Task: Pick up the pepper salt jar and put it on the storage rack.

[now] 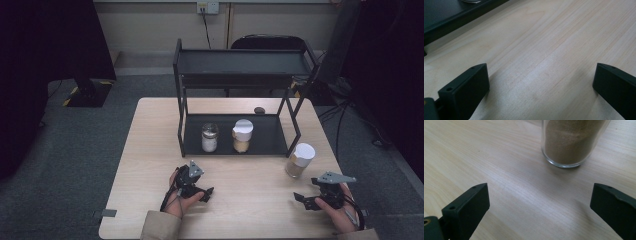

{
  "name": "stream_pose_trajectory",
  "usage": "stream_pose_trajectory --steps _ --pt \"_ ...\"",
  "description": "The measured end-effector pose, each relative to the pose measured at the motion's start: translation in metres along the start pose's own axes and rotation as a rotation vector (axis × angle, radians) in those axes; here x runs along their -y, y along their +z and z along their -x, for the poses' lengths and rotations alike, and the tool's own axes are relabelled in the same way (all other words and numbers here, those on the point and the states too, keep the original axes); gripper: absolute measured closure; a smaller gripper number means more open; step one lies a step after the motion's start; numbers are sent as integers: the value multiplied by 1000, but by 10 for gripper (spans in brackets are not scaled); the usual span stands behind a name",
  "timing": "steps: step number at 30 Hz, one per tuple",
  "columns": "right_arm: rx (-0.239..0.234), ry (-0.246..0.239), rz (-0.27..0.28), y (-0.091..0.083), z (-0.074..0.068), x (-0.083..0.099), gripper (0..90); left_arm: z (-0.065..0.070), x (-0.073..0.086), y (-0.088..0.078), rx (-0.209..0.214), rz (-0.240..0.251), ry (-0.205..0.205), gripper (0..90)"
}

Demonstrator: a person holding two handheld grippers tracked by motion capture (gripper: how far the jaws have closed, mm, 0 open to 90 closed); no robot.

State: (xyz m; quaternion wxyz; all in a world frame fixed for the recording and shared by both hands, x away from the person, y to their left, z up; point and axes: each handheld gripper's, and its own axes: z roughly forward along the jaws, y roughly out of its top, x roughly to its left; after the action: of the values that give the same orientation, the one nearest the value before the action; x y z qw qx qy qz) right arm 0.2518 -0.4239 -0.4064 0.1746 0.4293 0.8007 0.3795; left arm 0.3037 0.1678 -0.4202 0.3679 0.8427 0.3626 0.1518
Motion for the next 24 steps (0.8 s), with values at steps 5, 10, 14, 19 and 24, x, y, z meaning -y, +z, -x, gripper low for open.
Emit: stream_pose_trajectory --steps 5,10,14,19,24 --pt "14 0 3 0 -1 -3 13 0 0 0 0 0 0 1" --pt "29 -2 0 1 -3 -6 14 0 0 0 0 0 0 1" --pt "38 14 4 1 -2 -8 13 0 0 0 0 0 0 1" --pt "42 23 12 1 -1 -12 13 0 0 0 0 0 0 1" --pt "45 21 18 2 0 -17 13 0 0 0 0 0 0 1"
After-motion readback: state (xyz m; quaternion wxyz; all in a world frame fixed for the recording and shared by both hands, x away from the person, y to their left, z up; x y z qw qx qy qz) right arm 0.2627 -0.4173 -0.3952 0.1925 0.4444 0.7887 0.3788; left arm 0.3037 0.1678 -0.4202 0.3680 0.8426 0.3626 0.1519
